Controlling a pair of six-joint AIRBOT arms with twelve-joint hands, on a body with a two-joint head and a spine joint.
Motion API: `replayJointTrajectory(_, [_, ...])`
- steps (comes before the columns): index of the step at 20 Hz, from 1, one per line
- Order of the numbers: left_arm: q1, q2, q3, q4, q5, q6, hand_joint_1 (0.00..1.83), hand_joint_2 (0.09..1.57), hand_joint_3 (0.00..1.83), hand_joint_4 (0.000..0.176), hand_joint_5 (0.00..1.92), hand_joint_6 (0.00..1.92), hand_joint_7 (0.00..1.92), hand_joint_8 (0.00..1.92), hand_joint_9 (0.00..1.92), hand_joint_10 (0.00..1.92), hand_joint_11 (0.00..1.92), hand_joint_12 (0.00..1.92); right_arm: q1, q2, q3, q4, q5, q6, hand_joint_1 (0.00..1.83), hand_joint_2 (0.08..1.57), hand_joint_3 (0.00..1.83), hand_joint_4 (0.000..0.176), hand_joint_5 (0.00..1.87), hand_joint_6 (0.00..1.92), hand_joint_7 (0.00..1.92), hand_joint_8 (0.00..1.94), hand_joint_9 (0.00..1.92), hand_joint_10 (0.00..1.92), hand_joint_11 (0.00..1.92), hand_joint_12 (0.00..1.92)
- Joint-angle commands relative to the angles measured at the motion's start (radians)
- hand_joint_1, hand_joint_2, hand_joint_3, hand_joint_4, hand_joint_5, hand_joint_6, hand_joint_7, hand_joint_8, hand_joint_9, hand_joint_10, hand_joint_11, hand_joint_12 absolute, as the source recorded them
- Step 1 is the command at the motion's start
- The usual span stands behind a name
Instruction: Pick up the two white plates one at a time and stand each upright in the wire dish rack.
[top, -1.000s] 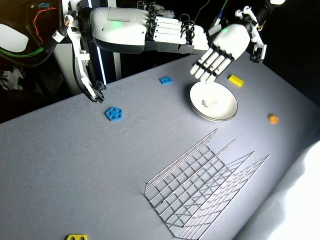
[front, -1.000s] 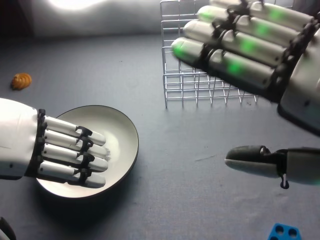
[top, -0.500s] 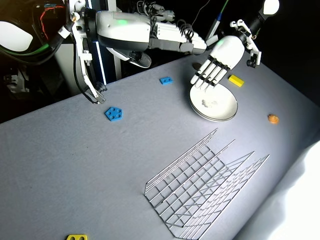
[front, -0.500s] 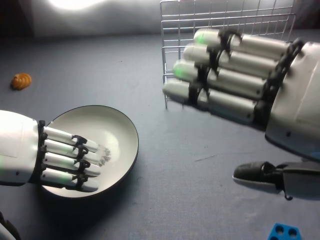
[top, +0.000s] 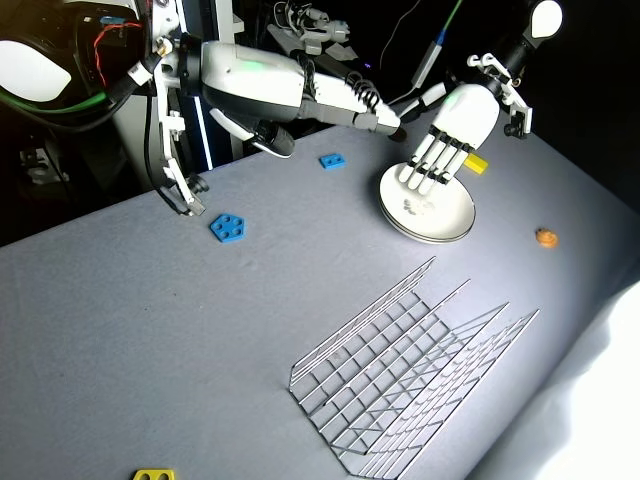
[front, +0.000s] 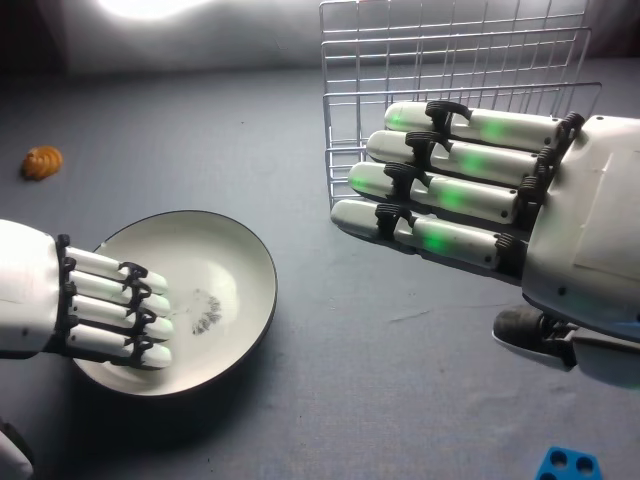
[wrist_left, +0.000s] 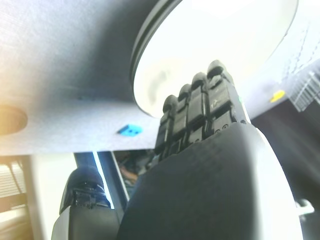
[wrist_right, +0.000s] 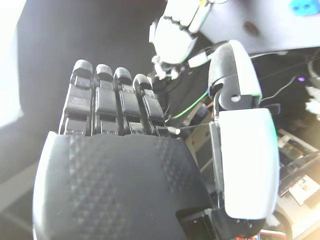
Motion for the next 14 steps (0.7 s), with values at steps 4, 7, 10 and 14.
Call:
replayJointTrajectory(4, [-0.003, -0.006, 0.039, -0.071, -0.04, -0.031, 0.0, 1.07, 0.0, 0.0, 0.06, 0.01, 0.05, 0.0, 0.03, 0.0, 0.0, 0.0, 0.016, 0.001, -0.003, -0.001, 0.122, -0.018, 1.14, 1.08, 0.0, 0.0, 0.01, 0.0, 0.0, 0.0, 0.0, 0.0, 0.0, 0.0])
replayJointTrajectory(7, [0.0, -0.013, 0.071, -0.072, -0.055, -0.063, 0.0, 1.07, 0.0, 0.0, 0.08, 0.01, 0.06, 0.01, 0.03, 0.01, 0.02, 0.01, 0.016, 0.0, -0.003, -0.001, 0.122, -0.018, 1.14, 1.09, 0.0, 0.0, 0.0, 0.0, 0.0, 0.0, 0.0, 0.0, 0.0, 0.0])
replayJointTrajectory(10, [0.007, -0.017, 0.095, -0.072, -0.067, -0.07, 0.0, 1.07, 0.0, 0.0, 0.1, 0.01, 0.07, 0.01, 0.04, 0.01, 0.02, 0.01, 0.016, -0.001, -0.003, -0.001, 0.122, -0.018, 1.15, 1.09, 0.0, 0.0, 0.0, 0.0, 0.0, 0.0, 0.0, 0.0, 0.0, 0.0])
replayJointTrajectory(14, [0.021, -0.023, 0.12, -0.072, -0.077, -0.071, 0.0, 1.05, 0.0, 0.0, 0.01, 0.0, 0.0, 0.0, 0.0, 0.0, 0.0, 0.0, 0.016, -0.001, -0.003, -0.001, 0.12, -0.019, 1.05, 1.05, 0.0, 0.0, 0.01, 0.0, 0.0, 0.0, 0.0, 0.0, 0.0, 0.0])
